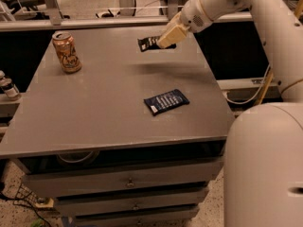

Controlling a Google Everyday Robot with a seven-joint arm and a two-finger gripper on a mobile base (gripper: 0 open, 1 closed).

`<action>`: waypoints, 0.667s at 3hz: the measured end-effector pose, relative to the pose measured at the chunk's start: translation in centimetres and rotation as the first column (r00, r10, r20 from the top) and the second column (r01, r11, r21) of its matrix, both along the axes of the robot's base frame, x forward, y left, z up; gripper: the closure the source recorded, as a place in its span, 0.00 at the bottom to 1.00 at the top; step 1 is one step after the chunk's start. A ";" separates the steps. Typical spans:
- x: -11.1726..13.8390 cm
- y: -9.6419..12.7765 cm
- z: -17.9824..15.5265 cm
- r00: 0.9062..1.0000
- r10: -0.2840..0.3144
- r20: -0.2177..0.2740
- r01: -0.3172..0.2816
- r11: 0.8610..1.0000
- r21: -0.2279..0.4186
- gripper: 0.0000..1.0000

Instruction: Move rxbar chocolate near rxbar blueberry

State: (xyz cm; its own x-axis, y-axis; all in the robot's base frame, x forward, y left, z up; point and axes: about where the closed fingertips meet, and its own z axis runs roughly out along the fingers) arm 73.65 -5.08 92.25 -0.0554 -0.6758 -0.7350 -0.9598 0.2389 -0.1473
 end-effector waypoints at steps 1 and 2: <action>-1.5 1.5 1.4 0.996 0.091 0.013 -0.091 0.996 0.002 1.00; -2.9 1.0 0.4 0.990 0.138 -0.024 -0.137 0.990 0.014 1.00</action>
Offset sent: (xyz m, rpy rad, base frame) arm -0.0517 -0.0081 -0.0071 0.0176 0.0759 0.1846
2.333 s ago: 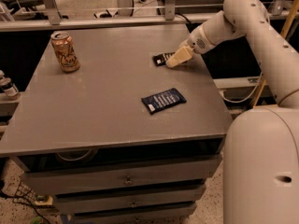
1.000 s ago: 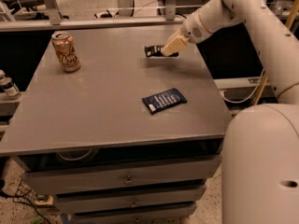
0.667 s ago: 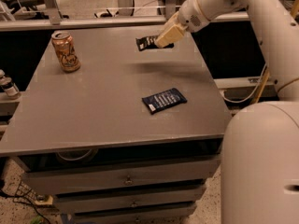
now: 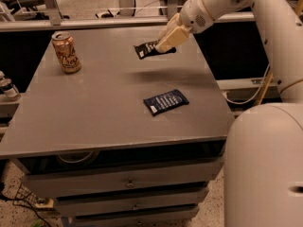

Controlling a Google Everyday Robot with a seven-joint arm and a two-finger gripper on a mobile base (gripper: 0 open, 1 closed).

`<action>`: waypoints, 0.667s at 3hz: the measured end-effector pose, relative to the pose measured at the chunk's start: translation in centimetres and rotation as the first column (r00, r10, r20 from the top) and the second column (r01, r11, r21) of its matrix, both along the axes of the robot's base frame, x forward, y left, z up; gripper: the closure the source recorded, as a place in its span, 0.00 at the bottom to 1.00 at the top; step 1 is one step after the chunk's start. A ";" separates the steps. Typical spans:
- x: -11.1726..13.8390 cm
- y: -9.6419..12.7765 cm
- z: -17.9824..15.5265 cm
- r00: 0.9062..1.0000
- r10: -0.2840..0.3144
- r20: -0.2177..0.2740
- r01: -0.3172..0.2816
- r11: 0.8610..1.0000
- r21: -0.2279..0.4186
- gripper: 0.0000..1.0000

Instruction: Move rxbar chocolate near rxbar blueberry

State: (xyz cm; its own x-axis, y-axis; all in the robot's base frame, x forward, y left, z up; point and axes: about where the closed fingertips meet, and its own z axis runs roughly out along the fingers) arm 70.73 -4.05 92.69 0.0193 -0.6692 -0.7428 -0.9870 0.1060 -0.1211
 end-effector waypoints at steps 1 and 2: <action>-1.1 -1.5 -0.6 1.000 -0.019 -0.007 0.019 1.000 -0.002 1.00; -2.4 -2.3 -3.2 0.997 -0.067 -0.029 0.067 0.998 -0.021 1.00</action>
Offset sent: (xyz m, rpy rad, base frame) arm -0.0532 -0.0358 -0.0675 -0.0443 0.0530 -0.1355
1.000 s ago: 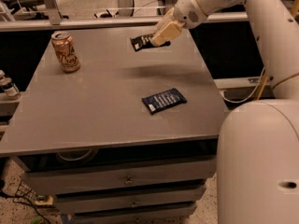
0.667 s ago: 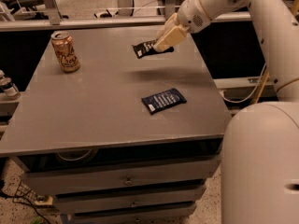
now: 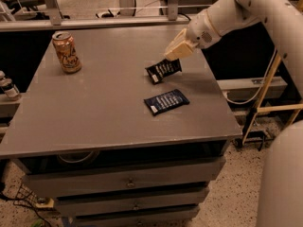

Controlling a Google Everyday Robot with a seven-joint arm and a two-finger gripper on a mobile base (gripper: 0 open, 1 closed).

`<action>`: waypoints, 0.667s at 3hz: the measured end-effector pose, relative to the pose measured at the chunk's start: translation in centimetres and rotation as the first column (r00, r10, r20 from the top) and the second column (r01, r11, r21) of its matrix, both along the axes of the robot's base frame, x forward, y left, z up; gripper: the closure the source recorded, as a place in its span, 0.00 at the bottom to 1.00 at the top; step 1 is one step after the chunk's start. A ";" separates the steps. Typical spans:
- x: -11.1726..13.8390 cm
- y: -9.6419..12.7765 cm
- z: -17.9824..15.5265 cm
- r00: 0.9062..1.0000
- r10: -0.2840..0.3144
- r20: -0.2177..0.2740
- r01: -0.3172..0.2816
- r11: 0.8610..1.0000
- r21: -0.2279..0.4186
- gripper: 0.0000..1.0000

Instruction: Move rxbar chocolate near rxbar blueberry

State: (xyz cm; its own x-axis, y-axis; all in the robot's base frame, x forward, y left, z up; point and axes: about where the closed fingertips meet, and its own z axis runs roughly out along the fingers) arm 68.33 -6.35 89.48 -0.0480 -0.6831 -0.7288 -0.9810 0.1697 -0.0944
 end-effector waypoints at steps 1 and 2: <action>-1.3 -0.1 -2.2 0.999 -0.008 -0.035 0.008 1.000 0.000 1.00; -2.4 -0.1 -3.5 0.998 0.000 -0.068 0.000 1.000 0.001 1.00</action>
Offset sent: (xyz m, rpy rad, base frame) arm -0.0383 -0.0056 -0.0460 0.0011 0.1004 0.0025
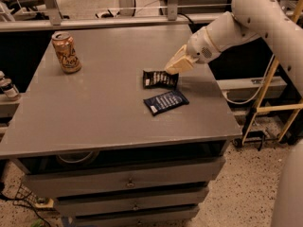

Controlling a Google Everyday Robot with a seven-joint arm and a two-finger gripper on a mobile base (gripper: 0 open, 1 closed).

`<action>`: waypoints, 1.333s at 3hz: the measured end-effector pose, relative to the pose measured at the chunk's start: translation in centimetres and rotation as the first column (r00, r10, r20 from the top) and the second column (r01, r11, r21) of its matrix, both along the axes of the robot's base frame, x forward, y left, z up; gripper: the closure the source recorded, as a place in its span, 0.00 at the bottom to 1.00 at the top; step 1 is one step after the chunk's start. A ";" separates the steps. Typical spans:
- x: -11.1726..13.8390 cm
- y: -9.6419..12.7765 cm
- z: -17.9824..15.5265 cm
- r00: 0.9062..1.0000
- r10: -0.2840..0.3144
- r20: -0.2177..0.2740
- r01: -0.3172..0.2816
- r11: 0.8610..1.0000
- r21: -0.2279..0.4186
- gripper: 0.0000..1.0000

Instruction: Move rxbar chocolate near rxbar blueberry

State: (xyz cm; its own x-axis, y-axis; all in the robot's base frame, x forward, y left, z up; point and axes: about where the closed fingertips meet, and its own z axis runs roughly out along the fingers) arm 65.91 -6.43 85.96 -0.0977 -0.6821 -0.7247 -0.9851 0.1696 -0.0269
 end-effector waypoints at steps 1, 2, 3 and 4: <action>-0.9 0.1 -0.1 1.000 0.013 -0.013 -0.013 1.000 -0.018 1.00; -1.7 -0.1 0.1 0.999 0.026 -0.022 -0.027 0.999 -0.044 1.00; -1.7 0.1 0.0 0.999 0.030 -0.025 -0.031 0.998 -0.046 0.87; -1.7 0.4 -0.3 0.999 0.035 -0.029 -0.036 0.998 -0.045 0.56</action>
Offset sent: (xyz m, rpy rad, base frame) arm -0.0270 -0.0077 0.0092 -0.0766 0.0251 0.0344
